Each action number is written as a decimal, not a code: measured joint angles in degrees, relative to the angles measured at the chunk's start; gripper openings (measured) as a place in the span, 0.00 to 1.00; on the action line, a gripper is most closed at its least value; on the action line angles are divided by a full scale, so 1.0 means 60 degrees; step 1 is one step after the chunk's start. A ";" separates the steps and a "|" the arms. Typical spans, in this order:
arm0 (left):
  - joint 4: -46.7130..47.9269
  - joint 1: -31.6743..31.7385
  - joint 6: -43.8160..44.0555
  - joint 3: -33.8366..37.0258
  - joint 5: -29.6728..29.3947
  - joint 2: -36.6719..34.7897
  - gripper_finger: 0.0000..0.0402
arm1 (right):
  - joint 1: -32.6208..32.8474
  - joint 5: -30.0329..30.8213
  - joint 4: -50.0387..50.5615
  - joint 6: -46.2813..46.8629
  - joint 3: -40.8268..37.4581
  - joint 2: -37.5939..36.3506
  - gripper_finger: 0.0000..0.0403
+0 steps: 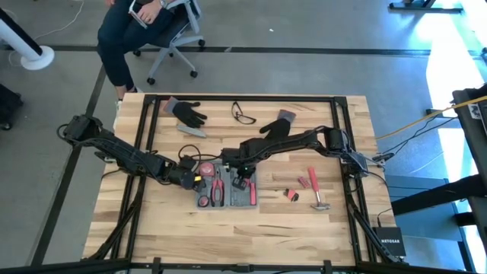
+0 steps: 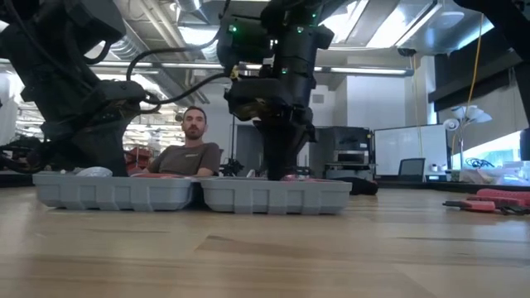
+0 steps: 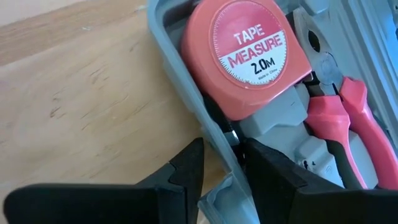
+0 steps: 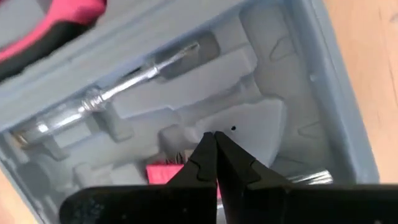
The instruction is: Prefit tool cases
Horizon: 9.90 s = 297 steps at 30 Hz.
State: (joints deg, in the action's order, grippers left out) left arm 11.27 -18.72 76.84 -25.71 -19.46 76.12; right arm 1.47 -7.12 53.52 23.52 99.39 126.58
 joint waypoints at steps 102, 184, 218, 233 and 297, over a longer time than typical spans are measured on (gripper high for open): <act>0.0058 0.0270 -0.0587 -0.0004 0.0538 -0.0004 0.26 | 0.0823 0.0576 0.0109 -0.6418 -0.0470 -0.0900 0.54; 0.0368 0.0251 -0.1101 -0.0004 0.0377 -0.0004 0.26 | 0.0503 0.0167 0.1279 -0.4691 0.1295 -0.0022 0.36; 0.0352 0.0255 -0.1041 0.0000 0.0280 -0.0001 0.26 | 0.0584 0.0681 0.1338 -0.5227 0.1312 0.1005 0.36; 0.0361 0.0255 -0.1024 0.0000 0.0276 -0.0001 0.26 | 0.0554 0.0683 0.1825 -0.5280 0.1932 0.1033 0.05; 0.0963 0.0620 -0.1262 -0.0270 0.0747 -0.0057 0.26 | 0.1072 0.2268 -0.7254 1.0687 -0.9788 -0.5938 0.18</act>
State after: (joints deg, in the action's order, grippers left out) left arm 17.05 -15.00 69.27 -27.34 -14.98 75.78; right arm 7.90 6.49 10.00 87.64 40.66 90.96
